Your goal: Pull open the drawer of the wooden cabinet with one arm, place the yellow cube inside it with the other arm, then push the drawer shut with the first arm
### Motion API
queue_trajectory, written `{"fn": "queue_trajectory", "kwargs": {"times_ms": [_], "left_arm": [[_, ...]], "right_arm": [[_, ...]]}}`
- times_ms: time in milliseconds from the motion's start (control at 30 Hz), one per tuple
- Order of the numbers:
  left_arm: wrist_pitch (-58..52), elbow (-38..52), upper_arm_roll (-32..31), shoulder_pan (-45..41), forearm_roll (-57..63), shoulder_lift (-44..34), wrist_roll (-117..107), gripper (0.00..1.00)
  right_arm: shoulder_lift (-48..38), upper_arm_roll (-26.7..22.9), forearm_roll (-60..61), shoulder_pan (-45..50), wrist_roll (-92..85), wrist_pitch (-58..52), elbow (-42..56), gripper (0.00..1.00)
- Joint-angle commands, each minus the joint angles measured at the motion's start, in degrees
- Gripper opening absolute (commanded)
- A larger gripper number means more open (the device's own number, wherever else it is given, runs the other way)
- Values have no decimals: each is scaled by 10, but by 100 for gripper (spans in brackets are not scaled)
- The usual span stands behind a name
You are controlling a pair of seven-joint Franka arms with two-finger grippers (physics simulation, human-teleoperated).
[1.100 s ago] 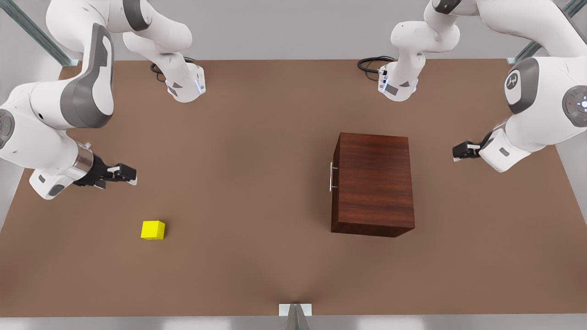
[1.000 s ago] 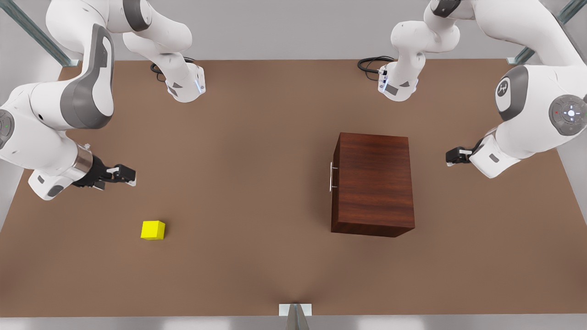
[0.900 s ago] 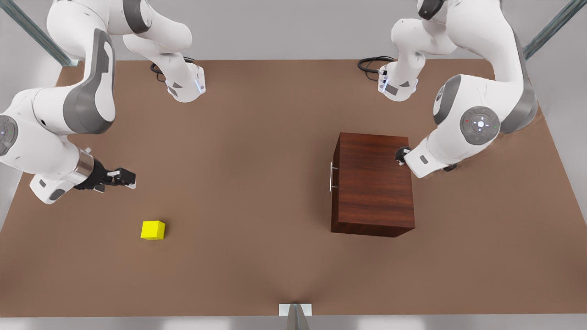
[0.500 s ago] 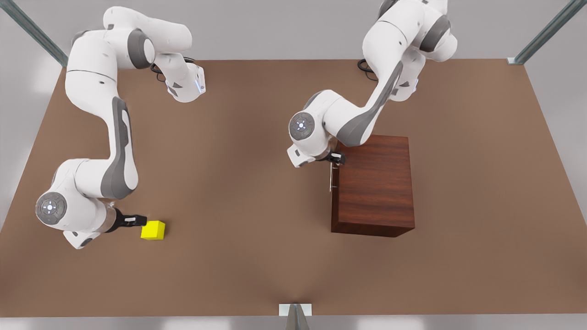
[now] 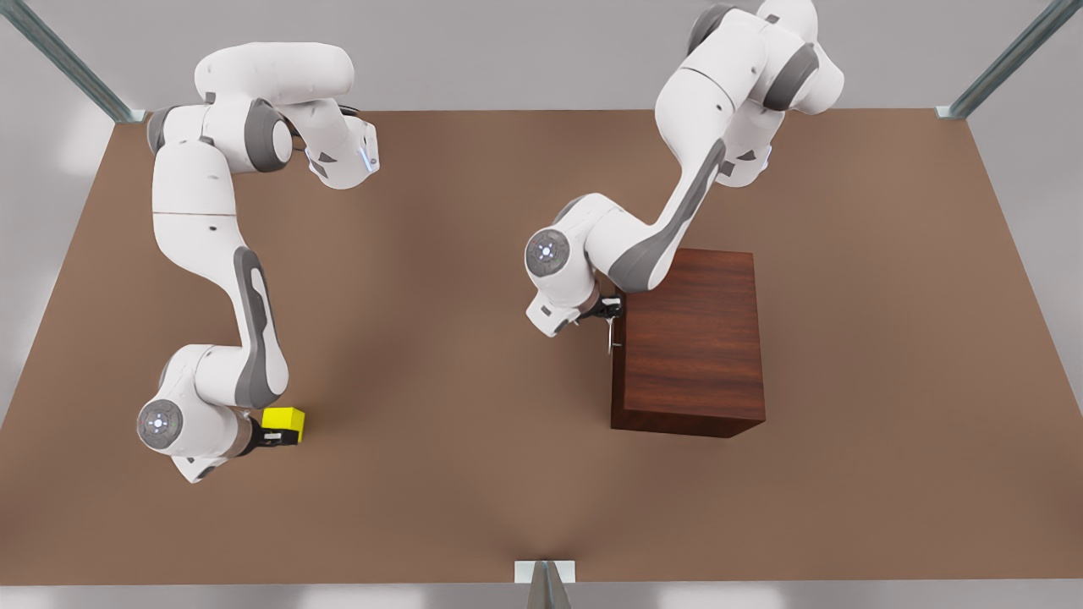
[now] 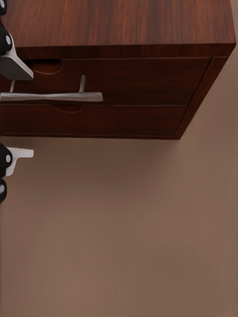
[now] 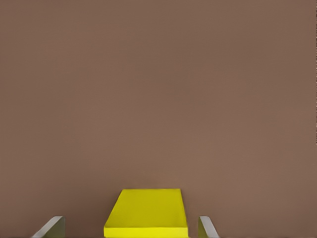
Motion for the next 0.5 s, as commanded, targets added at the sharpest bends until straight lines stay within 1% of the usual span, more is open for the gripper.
{"fn": "queue_trajectory", "kwargs": {"times_ms": [0,33,167,400,433,467], "left_arm": [[6,0,0,0,1,4,-101,74],[5,0,1,1,1,7,-96,72],[3,0,1,8,3,10,-71,68],[3,-1,1,14,3,15,-41,67],[3,-1,2,14,3,18,-41,67],[6,-1,2,14,4,24,-42,67]], "right_arm": [[-4,-1,-2,-1,-2,66,-34,100],[-9,-2,-2,-1,-4,86,-53,100],[-24,-2,-2,-1,-4,87,-74,100],[-21,-1,-2,-5,-3,113,-98,100],[-19,-1,-2,-4,-3,114,-98,95],[-19,-1,-2,-4,-3,113,-98,79]]}}
